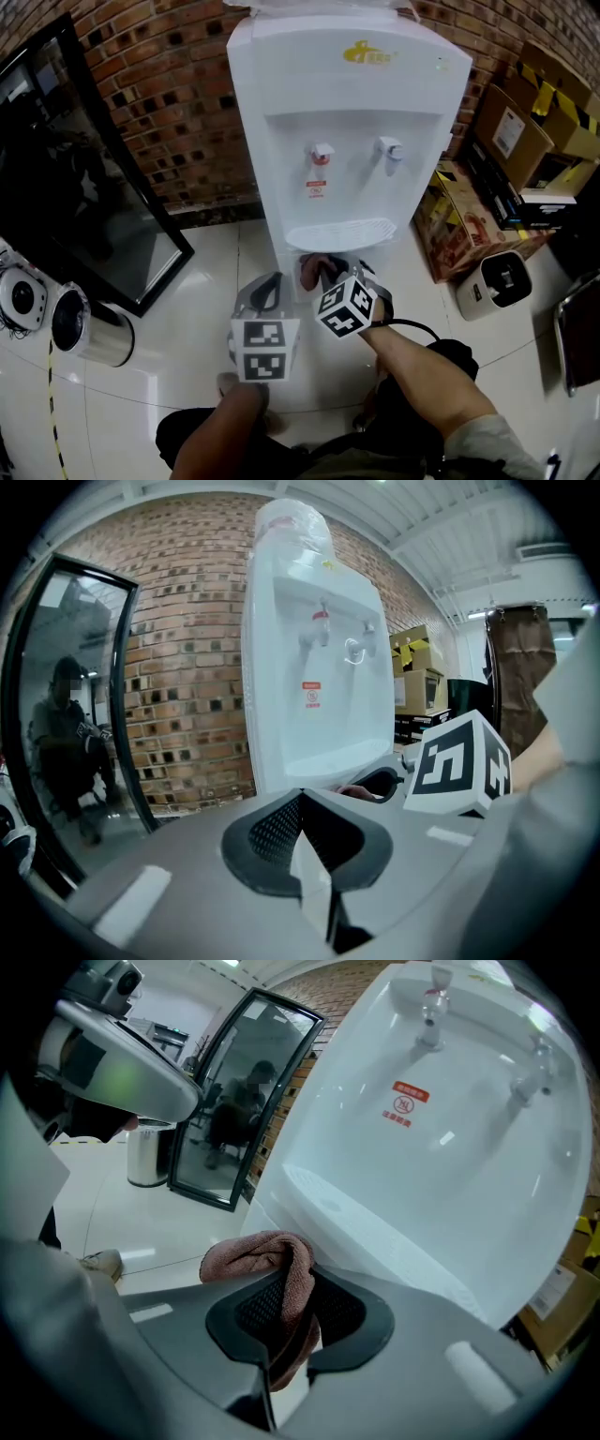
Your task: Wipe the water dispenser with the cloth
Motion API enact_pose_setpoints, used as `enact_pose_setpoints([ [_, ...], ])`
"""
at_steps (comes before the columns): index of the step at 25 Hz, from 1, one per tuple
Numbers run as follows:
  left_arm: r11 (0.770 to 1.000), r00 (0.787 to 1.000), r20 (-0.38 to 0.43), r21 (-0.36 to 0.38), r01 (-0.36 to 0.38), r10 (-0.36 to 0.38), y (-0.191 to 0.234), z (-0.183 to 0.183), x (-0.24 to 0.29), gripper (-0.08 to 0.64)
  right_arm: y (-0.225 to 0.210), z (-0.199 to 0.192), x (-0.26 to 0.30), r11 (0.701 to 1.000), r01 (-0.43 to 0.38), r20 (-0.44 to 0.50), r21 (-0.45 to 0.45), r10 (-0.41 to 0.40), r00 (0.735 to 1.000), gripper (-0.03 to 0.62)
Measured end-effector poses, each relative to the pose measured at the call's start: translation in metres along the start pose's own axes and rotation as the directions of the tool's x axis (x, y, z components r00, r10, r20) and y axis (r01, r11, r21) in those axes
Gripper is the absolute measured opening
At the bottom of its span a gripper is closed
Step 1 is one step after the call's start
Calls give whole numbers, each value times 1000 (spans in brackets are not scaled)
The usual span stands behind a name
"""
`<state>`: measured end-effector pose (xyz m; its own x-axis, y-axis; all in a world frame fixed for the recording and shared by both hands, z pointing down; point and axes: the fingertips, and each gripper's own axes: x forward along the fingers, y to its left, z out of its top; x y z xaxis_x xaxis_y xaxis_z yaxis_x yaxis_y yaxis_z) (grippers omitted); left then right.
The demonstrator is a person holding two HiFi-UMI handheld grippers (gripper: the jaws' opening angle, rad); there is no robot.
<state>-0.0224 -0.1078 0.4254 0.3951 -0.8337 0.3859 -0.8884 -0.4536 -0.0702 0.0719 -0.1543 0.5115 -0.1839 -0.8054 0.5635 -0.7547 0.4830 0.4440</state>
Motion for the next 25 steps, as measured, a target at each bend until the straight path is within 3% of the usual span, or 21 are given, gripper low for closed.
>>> enact_pose_setpoints([
  [14,990,991,8,44,131,-132,-70,15,27,0,-80,-68,-24,981,133,-107,139,-118,987,72],
  [25,981,984,-25,80,179,-177,-116,4,36,0,-127,-118,-35,955,214,-184,204,-178,967,71],
])
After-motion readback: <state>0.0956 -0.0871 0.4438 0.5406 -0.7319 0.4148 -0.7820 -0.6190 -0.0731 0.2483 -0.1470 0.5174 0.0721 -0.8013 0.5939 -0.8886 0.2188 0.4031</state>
